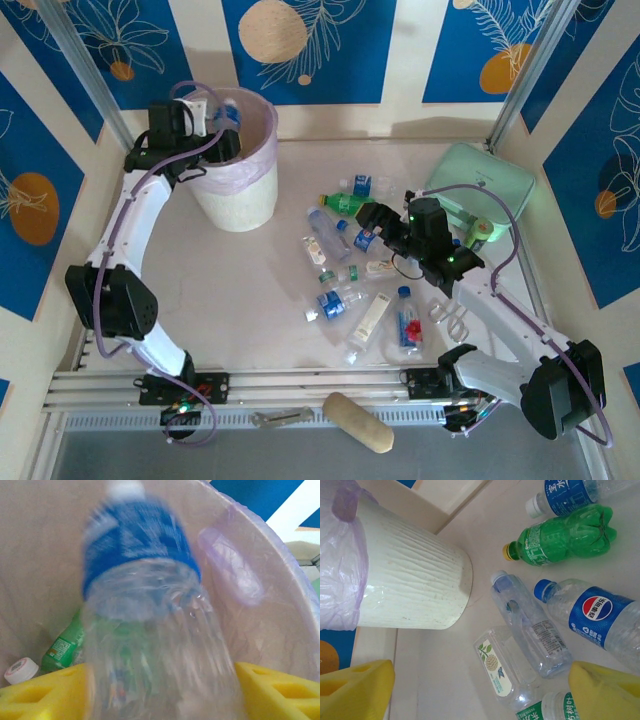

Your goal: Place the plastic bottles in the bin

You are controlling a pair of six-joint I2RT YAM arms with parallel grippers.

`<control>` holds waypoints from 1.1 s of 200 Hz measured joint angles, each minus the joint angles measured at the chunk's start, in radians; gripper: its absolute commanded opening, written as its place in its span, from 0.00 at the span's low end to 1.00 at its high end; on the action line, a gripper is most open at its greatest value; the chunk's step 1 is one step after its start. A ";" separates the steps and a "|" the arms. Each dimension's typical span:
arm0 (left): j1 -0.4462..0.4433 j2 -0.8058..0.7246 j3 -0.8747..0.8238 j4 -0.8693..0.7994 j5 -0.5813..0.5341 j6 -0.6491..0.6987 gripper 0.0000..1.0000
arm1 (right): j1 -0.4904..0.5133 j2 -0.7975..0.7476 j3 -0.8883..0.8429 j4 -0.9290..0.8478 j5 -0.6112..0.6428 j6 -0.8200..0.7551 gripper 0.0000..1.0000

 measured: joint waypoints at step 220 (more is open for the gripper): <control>0.000 -0.848 -0.876 0.350 0.064 -0.365 1.00 | 0.341 0.785 0.716 -0.427 0.163 -0.363 0.90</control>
